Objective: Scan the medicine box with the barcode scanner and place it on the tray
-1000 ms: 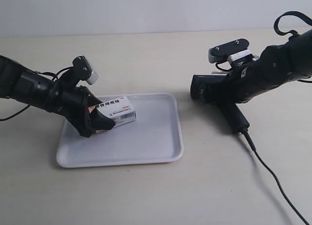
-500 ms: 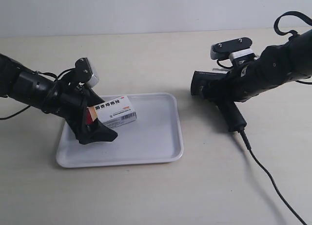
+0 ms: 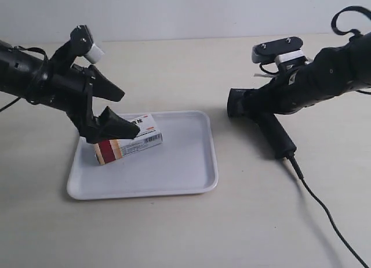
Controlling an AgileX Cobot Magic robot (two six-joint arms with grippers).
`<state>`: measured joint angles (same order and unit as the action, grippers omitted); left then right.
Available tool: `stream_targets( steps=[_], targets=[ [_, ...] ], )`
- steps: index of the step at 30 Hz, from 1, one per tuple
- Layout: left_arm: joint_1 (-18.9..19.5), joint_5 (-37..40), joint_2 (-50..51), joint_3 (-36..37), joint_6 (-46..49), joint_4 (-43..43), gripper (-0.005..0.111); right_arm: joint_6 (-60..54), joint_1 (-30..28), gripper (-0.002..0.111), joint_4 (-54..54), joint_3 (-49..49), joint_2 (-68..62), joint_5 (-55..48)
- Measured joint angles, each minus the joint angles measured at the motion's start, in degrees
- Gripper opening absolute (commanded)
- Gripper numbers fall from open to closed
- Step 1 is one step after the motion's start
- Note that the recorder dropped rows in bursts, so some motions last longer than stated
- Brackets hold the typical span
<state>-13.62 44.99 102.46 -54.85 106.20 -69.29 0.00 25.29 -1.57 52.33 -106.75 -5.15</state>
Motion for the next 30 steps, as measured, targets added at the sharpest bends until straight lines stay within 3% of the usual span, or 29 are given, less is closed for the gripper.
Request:
stream_targets(
  steps=[4, 7, 14, 21, 30],
  targets=[
    [0.0, 1.0, -4.5, 0.0, -4.4, 1.9, 0.038, 0.0, 0.0, 0.075, 0.0, 0.0, 9.8, -6.0],
    [0.0, 1.0, -7.8, 0.3, -9.1, 3.6, 0.003, -0.6, 0.0, 0.06, 0.0, -0.1, 19.0, -11.6],
    [0.0, -4.6, -18.5, 8.1, -12.6, 0.6, 0.002, -1.5, 0.0, 0.001, -0.1, -2.9, 36.9, -14.1],
    [0.0, -18.5, -39.3, 21.4, -12.9, -8.2, 0.002, -1.7, 0.0, 0.0, -1.0, -8.1, 45.8, -6.8],
    [0.0, -33.1, -73.2, 37.3, -13.1, -17.6, 0.002, -1.7, 0.0, 0.0, -1.1, -8.7, 46.6, -5.0]
  ],
)
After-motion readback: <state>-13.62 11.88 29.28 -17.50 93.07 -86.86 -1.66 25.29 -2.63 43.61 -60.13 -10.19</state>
